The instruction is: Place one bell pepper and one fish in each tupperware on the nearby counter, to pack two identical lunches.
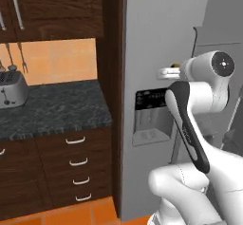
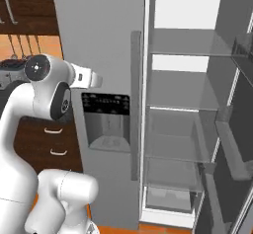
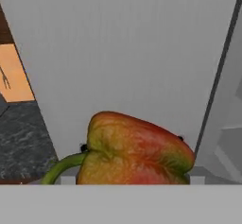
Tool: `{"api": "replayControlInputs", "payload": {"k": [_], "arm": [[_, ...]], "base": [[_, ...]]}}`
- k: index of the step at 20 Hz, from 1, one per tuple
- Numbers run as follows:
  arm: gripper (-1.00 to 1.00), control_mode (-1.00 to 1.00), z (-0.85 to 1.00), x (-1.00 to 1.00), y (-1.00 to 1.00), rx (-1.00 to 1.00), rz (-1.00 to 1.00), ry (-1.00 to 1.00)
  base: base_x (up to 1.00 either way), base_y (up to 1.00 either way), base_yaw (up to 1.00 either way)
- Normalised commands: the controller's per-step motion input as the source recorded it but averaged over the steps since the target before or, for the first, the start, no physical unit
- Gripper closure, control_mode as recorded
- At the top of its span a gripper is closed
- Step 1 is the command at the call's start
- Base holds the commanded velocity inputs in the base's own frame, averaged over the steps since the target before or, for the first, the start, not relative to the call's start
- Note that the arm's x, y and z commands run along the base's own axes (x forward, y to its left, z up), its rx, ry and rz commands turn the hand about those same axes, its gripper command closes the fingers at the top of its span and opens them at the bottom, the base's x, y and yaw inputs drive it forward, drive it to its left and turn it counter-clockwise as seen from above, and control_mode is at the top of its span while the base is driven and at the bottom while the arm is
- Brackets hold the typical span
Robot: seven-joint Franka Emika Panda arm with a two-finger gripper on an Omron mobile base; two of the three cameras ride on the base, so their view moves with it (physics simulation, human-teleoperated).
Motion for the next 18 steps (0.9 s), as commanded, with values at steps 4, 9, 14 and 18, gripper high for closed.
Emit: {"api": "replayControlInputs", "payload": {"k": [4,9,14,18], "arm": [[1.00,1.00,0.00,0.00,0.00,0.00,0.00,0.00],[1.00,1.00,0.00,0.00,0.00,0.00,0.00,0.00],[1.00,1.00,0.00,0.00,0.00,0.00,0.00,0.00],[1.00,1.00,0.00,0.00,0.00,0.00,0.00,0.00]], "base": [[0.18,1.00,0.20],[0.33,1.00,0.21],[0.45,1.00,0.24],[0.48,1.00,0.27]]}}
